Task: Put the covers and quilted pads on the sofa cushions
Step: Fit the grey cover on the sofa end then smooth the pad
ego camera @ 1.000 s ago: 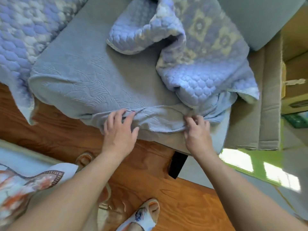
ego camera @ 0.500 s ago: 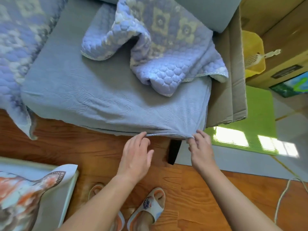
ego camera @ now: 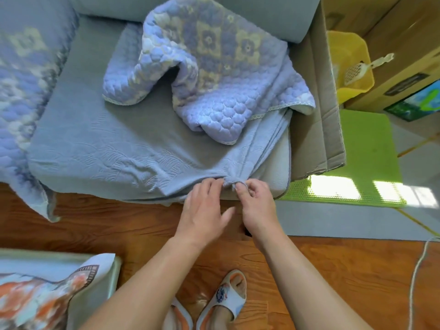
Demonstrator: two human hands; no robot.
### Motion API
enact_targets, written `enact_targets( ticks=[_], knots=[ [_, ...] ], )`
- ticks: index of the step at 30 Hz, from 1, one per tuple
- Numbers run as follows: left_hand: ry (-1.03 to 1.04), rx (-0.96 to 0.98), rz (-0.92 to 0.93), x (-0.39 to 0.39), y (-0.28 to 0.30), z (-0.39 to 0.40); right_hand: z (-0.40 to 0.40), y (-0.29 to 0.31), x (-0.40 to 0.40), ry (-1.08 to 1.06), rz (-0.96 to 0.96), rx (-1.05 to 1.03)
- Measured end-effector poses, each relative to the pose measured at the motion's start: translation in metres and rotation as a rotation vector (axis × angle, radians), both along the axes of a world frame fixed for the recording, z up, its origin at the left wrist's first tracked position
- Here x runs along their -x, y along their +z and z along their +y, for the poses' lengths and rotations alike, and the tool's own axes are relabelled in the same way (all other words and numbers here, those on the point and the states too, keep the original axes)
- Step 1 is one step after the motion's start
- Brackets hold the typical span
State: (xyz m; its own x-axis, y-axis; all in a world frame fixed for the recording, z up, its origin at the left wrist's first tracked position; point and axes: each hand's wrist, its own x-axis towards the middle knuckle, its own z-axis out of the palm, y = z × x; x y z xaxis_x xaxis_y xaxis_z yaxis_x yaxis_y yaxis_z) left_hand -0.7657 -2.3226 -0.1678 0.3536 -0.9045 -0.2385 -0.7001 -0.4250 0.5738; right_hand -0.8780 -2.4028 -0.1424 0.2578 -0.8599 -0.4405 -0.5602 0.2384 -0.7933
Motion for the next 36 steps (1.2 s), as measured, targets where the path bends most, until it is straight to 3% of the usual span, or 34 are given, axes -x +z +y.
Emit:
enact_targets(
  ticks=[3, 6, 9, 12, 14, 18, 22, 31, 36],
  knots=[
    [0.275, 0.048, 0.134, -0.002, 0.013, -0.022, -0.004, 0.013, -0.014, 0.039, -0.023, 0.064],
    [0.488, 0.074, 0.440, -0.019, 0.036, -0.029, -0.017, 0.006, -0.004, -0.186, -0.182, -0.016],
    [0.576, 0.147, 0.679, -0.045, 0.073, -0.012, -0.023, -0.017, 0.006, -0.542, -0.317, -0.337],
    [0.769, 0.244, 0.957, -0.070, 0.110, 0.005, -0.012, -0.032, -0.016, -0.567, -0.414, -0.724],
    [0.858, 0.222, 1.045, -0.079, 0.123, 0.013, -0.004, -0.029, -0.045, -0.512, -0.538, -0.878],
    [0.898, 0.177, 1.019, -0.078, 0.132, 0.009, -0.011, -0.002, -0.093, -0.515, -0.872, -1.013],
    [0.773, 0.167, 0.932, -0.075, 0.139, 0.000, -0.020, 0.010, -0.089, -0.609, -1.023, -0.990],
    [0.220, 0.022, 0.681, -0.044, 0.133, 0.020, -0.031, -0.014, -0.015, -0.669, -1.090, -0.898],
    [0.166, 0.009, 0.618, -0.024, 0.120, 0.022, -0.013, -0.036, 0.032, -0.711, -0.852, -0.751]
  ],
)
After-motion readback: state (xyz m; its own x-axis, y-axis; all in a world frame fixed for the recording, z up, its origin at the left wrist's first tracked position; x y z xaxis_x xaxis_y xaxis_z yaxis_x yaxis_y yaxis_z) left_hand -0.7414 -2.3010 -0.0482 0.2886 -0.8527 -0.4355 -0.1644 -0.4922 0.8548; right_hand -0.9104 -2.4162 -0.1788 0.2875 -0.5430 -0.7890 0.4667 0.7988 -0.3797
